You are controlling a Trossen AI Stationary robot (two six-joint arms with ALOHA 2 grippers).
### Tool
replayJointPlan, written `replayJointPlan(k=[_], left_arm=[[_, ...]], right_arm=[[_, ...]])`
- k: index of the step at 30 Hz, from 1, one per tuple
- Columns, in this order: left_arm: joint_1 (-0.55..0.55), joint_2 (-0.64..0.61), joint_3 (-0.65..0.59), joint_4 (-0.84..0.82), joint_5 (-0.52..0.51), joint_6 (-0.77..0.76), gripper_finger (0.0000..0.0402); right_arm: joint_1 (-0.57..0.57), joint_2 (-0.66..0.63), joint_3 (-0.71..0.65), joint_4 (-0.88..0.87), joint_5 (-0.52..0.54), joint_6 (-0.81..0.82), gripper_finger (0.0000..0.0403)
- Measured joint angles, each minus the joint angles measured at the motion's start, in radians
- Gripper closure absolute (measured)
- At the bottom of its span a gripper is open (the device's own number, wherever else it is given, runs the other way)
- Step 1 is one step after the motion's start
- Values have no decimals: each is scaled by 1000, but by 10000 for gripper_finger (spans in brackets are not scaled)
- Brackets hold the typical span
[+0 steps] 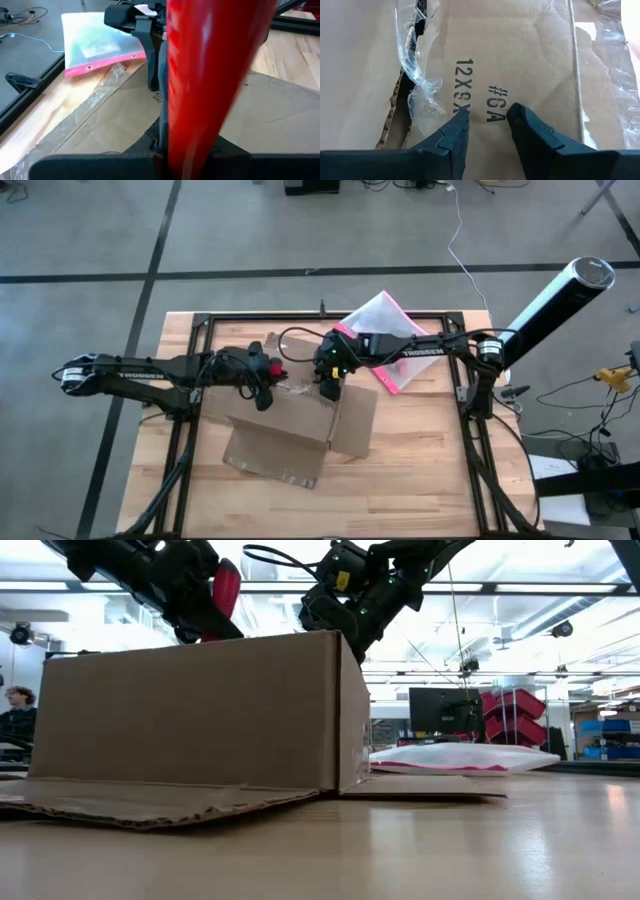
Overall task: Unpack boxes
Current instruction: Break down the cardboard box
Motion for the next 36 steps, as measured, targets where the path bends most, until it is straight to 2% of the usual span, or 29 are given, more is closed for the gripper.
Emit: replayJointPlan(k=[11, 19, 36], left_arm=[[5, 28, 0, 18, 14, -3, 379], [10, 65, 0, 109, 30, 5, 379], [37, 65, -4, 30, 33, 58, 379]], right_arm=[[0, 0, 0, -1, -2, 6, 240], [0, 0, -1, -8, -1, 6, 233], [0, 0, 0, -8, -9, 16, 232]])
